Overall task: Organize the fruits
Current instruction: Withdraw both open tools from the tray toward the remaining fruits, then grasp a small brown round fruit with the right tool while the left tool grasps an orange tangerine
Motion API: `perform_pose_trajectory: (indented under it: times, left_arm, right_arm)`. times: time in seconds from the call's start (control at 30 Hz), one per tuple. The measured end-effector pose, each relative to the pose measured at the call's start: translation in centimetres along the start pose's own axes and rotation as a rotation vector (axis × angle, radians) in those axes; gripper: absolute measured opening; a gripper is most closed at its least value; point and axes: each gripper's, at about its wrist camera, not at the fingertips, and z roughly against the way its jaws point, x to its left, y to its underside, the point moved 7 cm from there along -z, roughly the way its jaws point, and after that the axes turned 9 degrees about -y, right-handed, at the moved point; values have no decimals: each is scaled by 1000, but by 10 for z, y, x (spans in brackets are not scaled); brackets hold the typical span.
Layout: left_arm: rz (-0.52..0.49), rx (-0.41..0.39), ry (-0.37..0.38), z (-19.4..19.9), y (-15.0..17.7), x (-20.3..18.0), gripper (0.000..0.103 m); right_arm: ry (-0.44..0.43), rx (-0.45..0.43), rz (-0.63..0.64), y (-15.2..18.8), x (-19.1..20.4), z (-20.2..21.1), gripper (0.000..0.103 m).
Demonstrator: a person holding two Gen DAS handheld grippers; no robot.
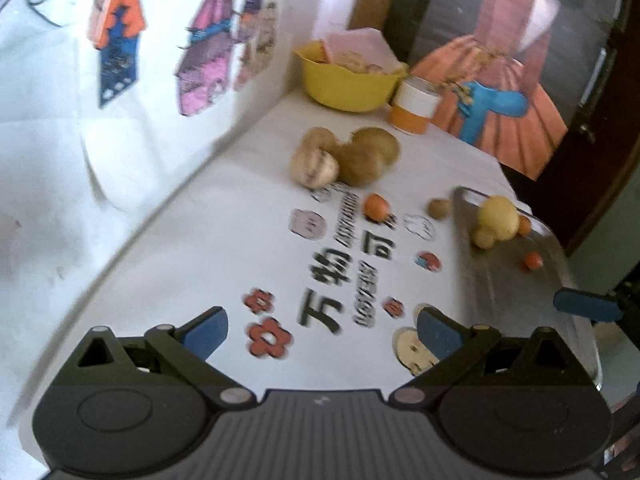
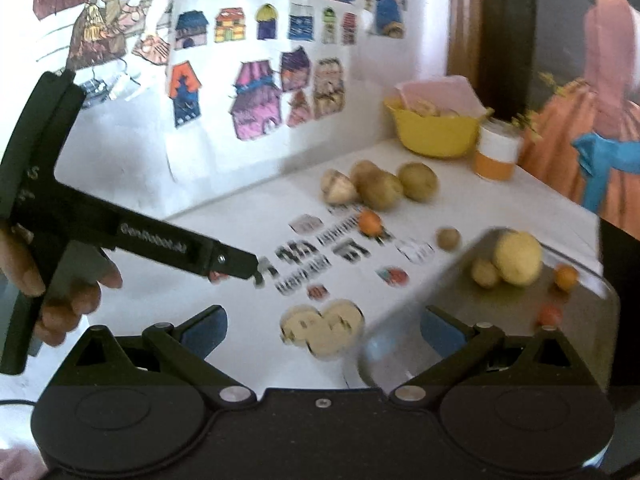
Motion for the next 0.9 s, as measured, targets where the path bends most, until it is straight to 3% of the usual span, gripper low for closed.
perform_pose_trajectory:
  times: [0.2, 0.43, 0.83, 0.9]
  left_arm:
    - [52, -17, -9, -12, -23, 8, 102]
    - [80, -34, 24, -37, -49, -9, 102]
    - [-27, -27, 31, -98, -68, -54, 102]
    - [-22, -18, 35, -105, -69, -56, 102]
  right_arm:
    - [42, -60, 95, -31, -14, -15, 102]
    - [114, -56, 205, -46, -61, -35, 102]
    - [135, 95, 312, -41, -134, -88, 102]
    - [132, 112, 329, -40, -139, -95, 97]
